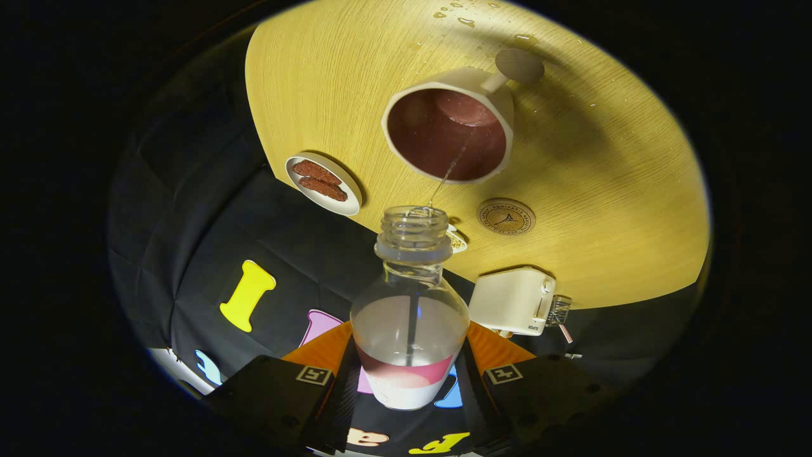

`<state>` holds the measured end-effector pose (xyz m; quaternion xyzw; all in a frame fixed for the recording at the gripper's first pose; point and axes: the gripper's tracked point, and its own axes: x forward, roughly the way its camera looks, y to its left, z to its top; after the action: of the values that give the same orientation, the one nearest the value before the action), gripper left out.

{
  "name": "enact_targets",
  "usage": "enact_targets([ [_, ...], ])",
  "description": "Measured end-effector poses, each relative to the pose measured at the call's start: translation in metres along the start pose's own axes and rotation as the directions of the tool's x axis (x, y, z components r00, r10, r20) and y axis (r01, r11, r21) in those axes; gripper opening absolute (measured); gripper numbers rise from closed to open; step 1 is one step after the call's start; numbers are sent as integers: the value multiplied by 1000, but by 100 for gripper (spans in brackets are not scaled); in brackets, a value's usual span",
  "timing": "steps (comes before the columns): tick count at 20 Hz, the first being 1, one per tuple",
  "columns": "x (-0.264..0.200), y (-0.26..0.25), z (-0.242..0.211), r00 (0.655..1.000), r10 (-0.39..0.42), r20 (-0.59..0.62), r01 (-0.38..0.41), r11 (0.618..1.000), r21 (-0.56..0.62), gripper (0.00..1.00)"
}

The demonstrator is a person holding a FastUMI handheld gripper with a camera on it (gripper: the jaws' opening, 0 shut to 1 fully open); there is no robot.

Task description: Take the bottle from table, then pour the juice into the cup, finally place the bottle on the coaster

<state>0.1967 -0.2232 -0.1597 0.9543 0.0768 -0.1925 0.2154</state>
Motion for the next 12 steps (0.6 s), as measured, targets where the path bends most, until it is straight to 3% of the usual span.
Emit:
enact_targets([
  [12, -1, -4, -4, 1000, -1, 7, 1, 1000, -20, 73],
])
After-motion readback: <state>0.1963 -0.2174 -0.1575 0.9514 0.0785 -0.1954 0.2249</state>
